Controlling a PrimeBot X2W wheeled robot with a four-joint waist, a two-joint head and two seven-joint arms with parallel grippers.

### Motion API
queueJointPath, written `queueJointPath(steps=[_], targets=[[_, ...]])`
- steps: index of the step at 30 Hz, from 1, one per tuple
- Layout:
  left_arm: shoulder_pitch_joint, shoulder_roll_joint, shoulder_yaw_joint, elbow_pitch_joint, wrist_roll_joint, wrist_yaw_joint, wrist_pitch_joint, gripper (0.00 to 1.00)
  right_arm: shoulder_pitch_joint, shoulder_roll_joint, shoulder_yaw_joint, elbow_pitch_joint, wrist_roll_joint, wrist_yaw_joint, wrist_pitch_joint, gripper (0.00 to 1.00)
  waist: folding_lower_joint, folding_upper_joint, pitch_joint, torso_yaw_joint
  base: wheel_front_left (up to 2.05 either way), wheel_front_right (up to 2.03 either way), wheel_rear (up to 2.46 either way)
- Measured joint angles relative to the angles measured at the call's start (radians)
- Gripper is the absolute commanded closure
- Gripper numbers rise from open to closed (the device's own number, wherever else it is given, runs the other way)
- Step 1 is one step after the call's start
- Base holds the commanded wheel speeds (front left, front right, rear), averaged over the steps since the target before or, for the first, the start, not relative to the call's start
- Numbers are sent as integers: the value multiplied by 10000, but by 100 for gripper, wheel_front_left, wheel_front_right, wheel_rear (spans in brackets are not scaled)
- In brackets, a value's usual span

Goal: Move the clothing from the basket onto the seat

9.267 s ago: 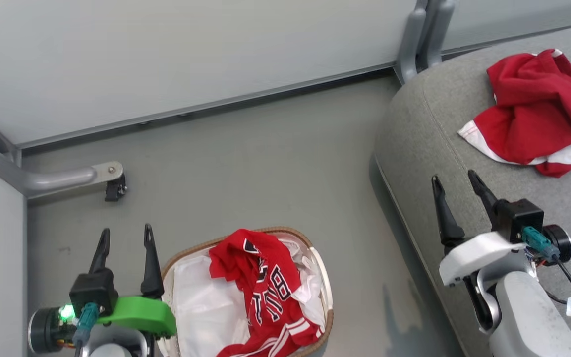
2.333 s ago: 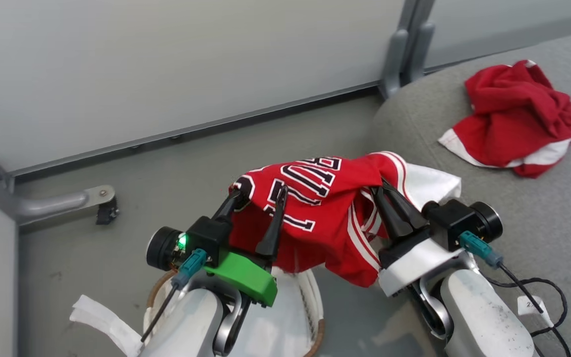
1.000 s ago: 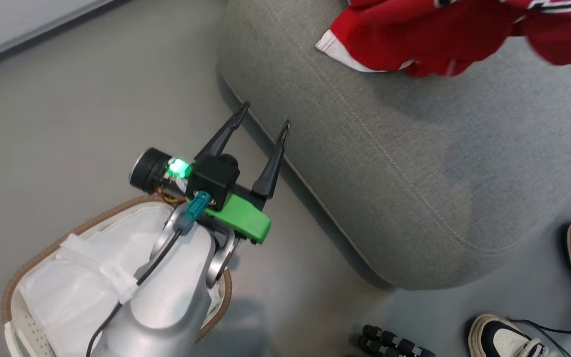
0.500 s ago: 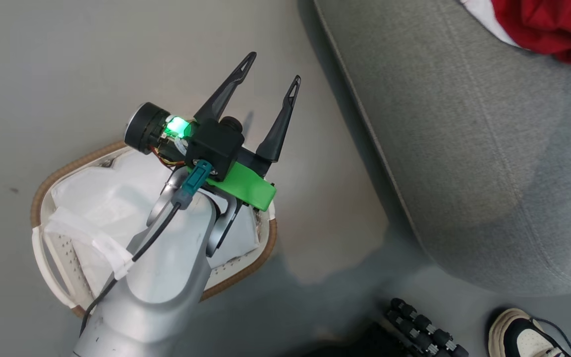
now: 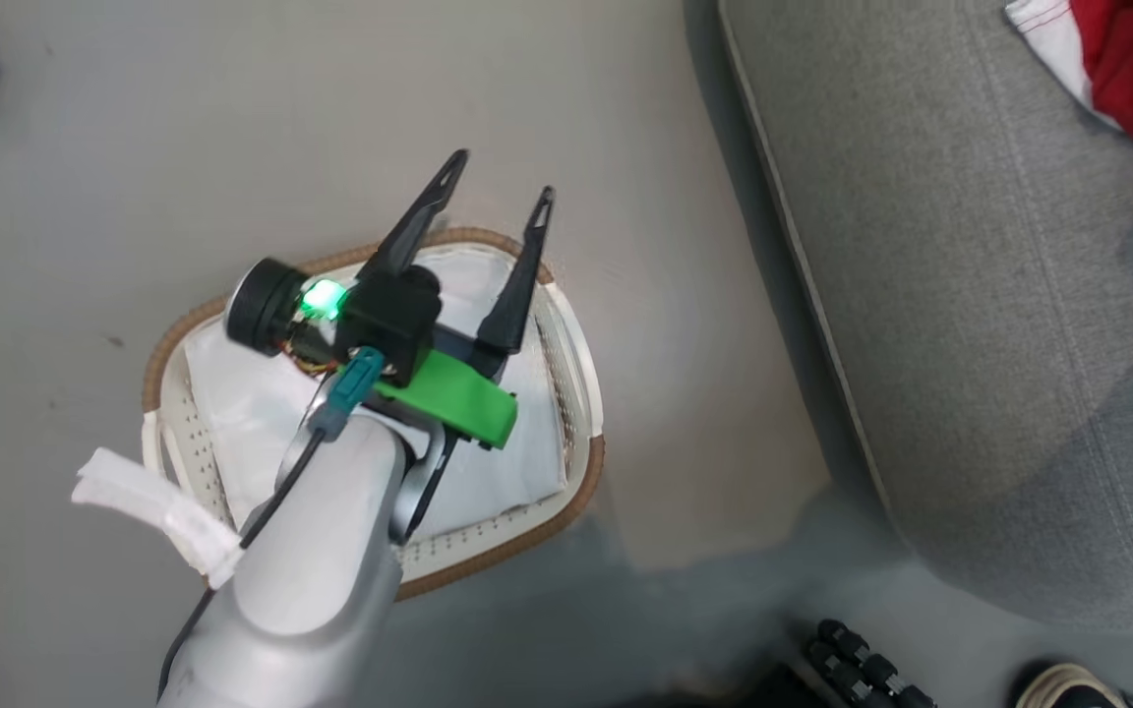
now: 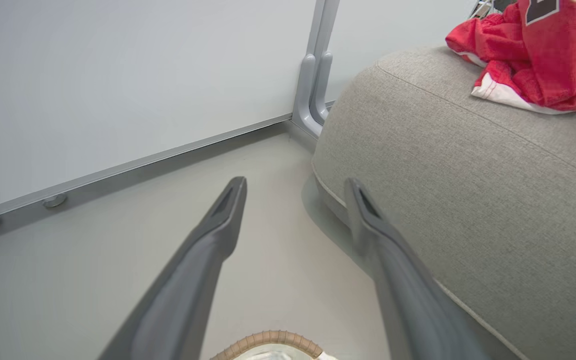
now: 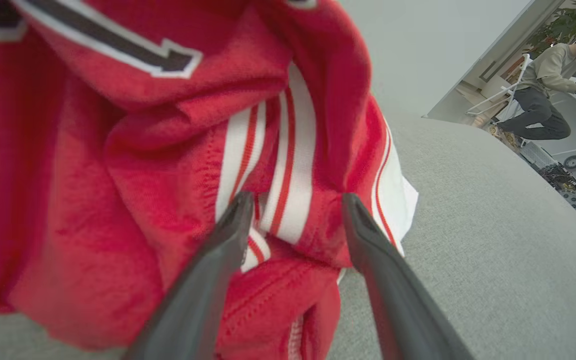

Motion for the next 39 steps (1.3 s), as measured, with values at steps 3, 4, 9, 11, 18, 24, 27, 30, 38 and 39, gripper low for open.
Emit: queueJointPath(steps=[3, 4, 9, 11, 18, 24, 27, 30, 38, 39], targets=[[373, 8, 288, -59, -96, 69, 0, 0, 625, 228, 307, -591, 224, -2, 2, 0, 0, 0, -425, -1, 0, 0, 0], [523, 6, 372, -105, -138, 71, 0, 0, 815, 320, 449, -780, 364, 0, 2, 0, 0, 0, -600, -11, 0, 0, 0], [1241, -2, 734, -328, -255, 176, 0, 0, 1463, 579, 1492, -1532, 1032, -2, 2, 0, -1, 0, -1472, -3, 0, 0, 0], [1606, 2, 961, -366, -343, 267, 0, 0, 1645, 694, 1950, -1835, 1290, -2, 2, 0, -1, 0, -1872, 38, 0, 0, 0], [2563, 4, 1873, -468, -205, 587, 0, 0, 2171, 1287, 3375, -2289, 2266, -2, 0, 0, -2, 0, -3101, 319, 0, 0, 0], [3258, 6, 2681, -587, -130, 777, -2, 0, 2836, 1592, 3940, -2445, 2594, -2, 2, 0, -2, 0, -3900, 799, 0, 0, 0], [3630, 12, 3051, -531, -130, 851, 0, 0, 3156, 1691, 4073, -2336, 2591, -2, 2, 0, -2, 0, -4243, 1058, 0, 0, 0], [3905, 12, 3336, -479, -117, 949, 0, 0, 3500, 1799, 4174, -2211, 2481, -2, 0, 0, -2, 0, -4568, 1291, 0, 0, 0], [4786, 12, 3847, -324, -73, 1127, -2, 0, 4496, 2082, 4251, -1952, 2435, -2, 2, 0, -2, -1, -5393, 1751, 0, 0, 0], [4925, 12, 3893, -297, -86, 1124, -2, 0, 4628, 2104, 4253, -1933, 2408, -2, 2, 0, -2, 0, -5503, 1786, 0, 0, 0]])
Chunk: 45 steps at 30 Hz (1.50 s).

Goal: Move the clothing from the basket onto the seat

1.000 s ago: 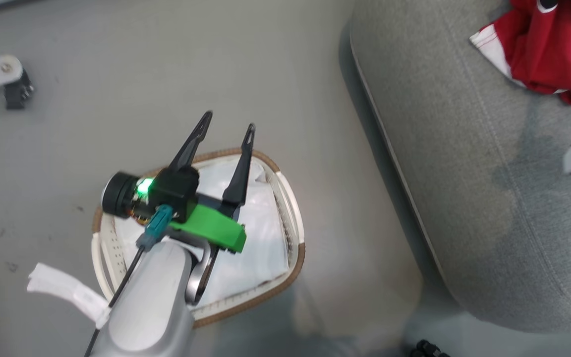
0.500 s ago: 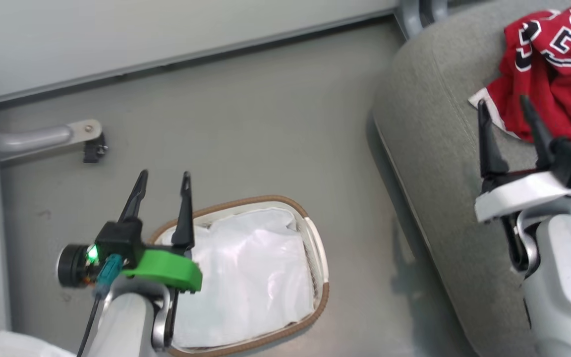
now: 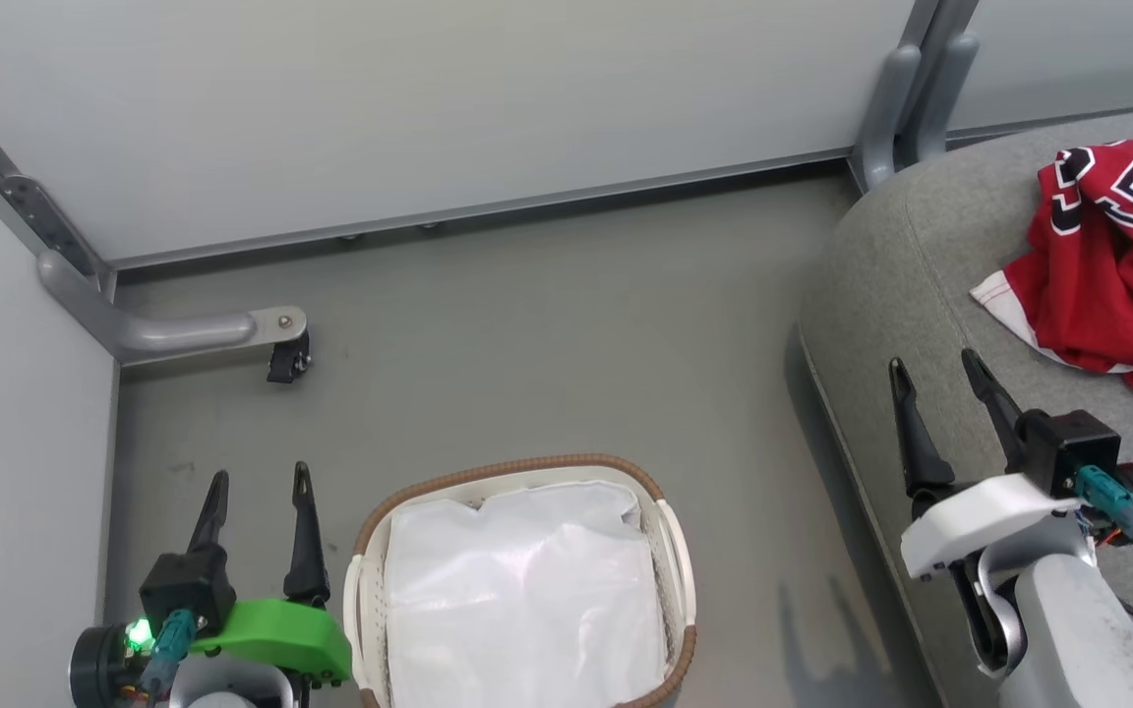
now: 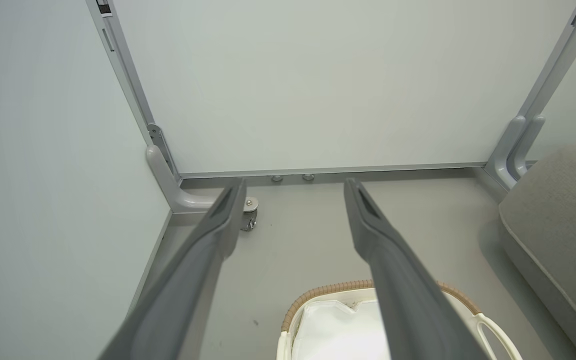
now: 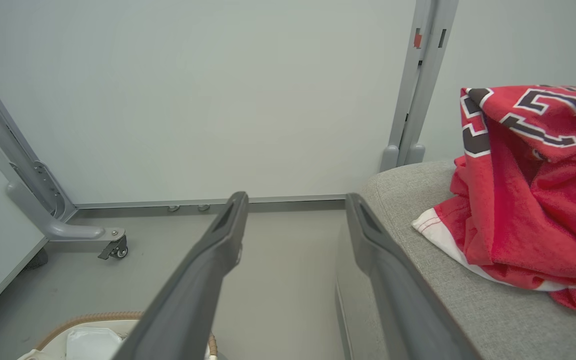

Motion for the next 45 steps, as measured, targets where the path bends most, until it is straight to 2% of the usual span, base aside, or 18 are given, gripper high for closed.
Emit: queueJointPath(steps=[9, 10, 16, 45], targets=[[691, 0, 364, 142, -775, -295, 0, 0, 862, 182, 130, 198, -77, 0, 0, 0, 0, 0, -749, 196, 0, 0, 0], [731, 0, 374, 221, -757, -334, 0, 100, 919, 201, 138, 205, -77, 2, -2, 100, 0, 0, -795, 211, 0, 0, 0], [779, -61, 360, 660, -928, -337, 100, 100, 1232, 343, 146, 648, 56, 2, 107, 100, 0, 0, -812, 212, 0, 0, 0], [692, -61, 823, 138, -5887, -623, 1411, 100, 1381, 380, -255, -31, 5325, 0, 1415, 100, 0, 0, -917, 196, 0, 0, 0]])
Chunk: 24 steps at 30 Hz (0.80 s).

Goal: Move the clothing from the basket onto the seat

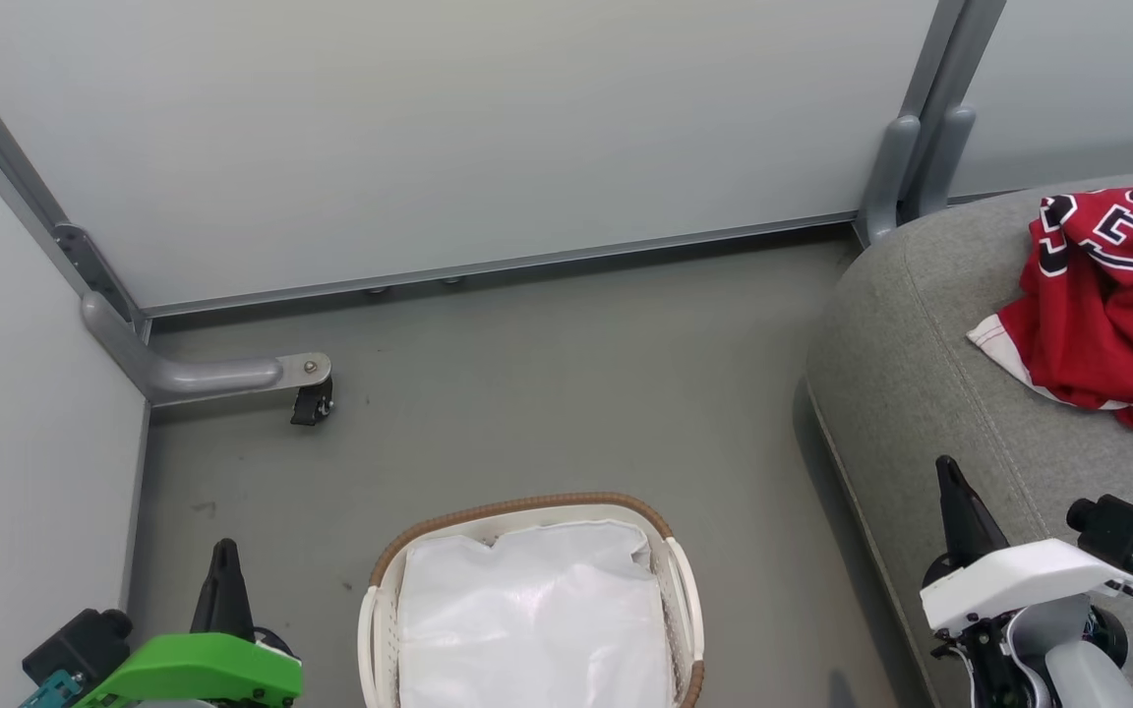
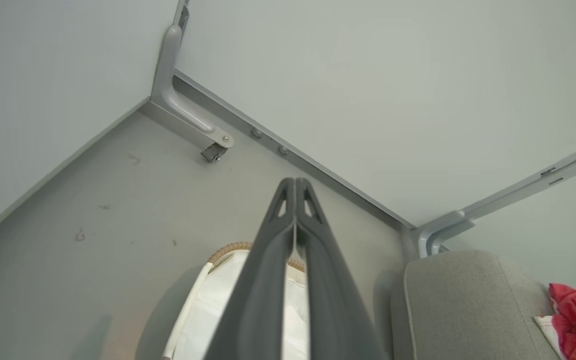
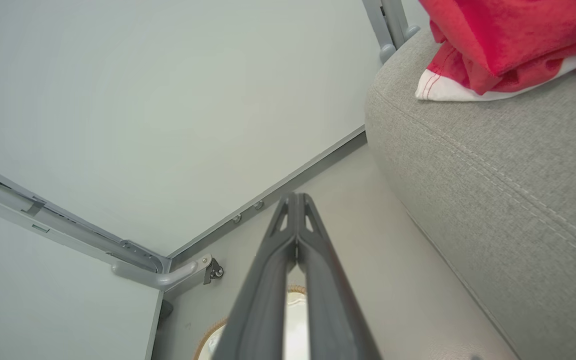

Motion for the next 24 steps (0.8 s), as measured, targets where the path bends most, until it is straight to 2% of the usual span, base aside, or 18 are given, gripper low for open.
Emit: queueJointPath(steps=[24], targets=[[-209, 6, 293, -357, -2913, -178, 805, 100, 53, 13, -251, -424, 3141, 0, 786, 100, 0, 0, -85, -13, 0, 0, 0]])
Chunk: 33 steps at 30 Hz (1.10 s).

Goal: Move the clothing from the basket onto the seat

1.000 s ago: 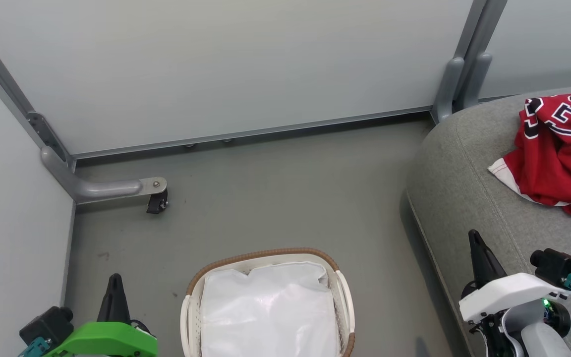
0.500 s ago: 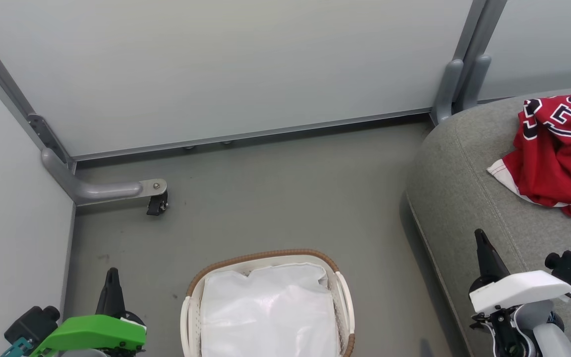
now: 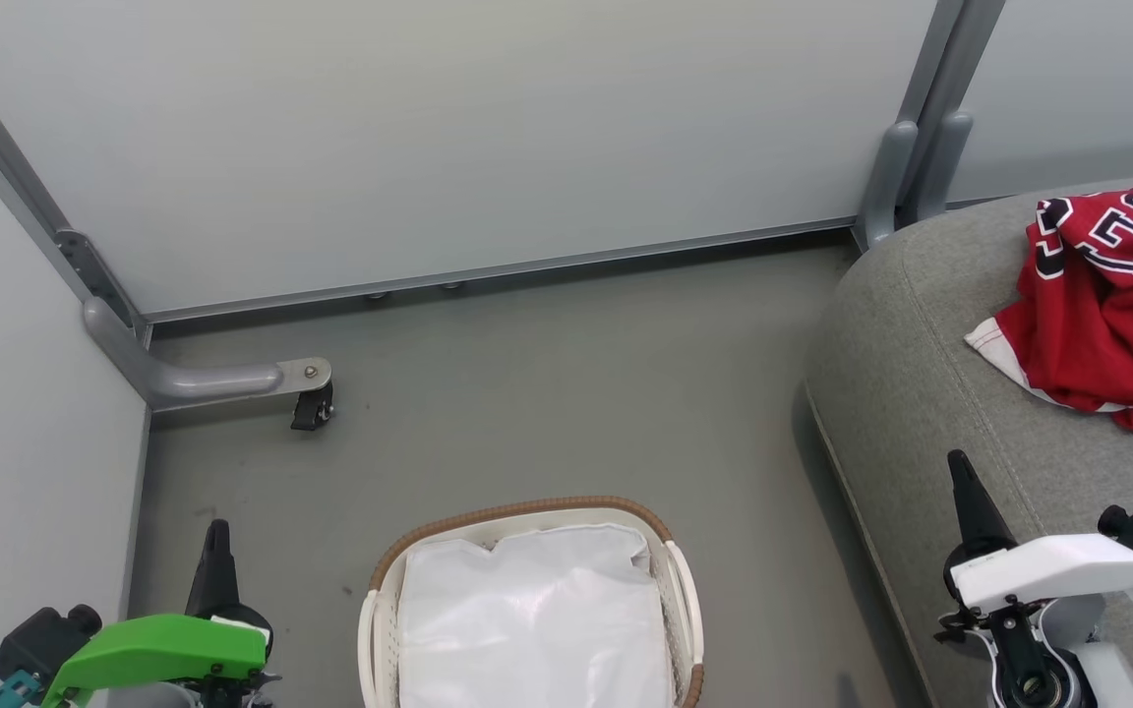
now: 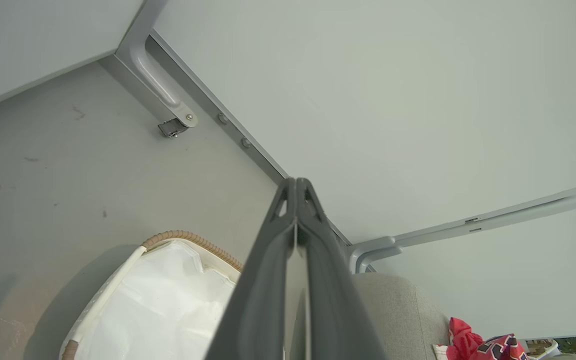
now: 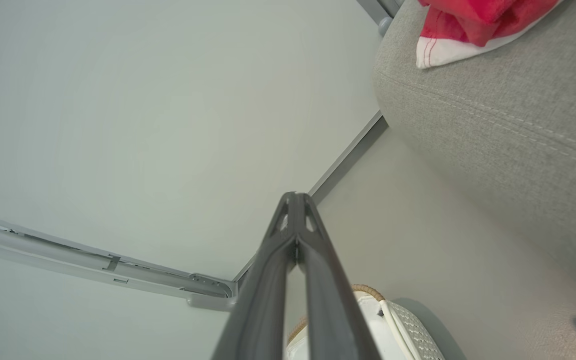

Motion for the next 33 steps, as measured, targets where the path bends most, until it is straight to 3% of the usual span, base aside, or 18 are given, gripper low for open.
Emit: queueJointPath(steps=[33], targets=[[-252, 10, 305, -384, -3106, -222, 861, 100, 115, 23, -280, -439, 3289, -2, 876, 100, 0, 0, -117, -17, 0, 0, 0]])
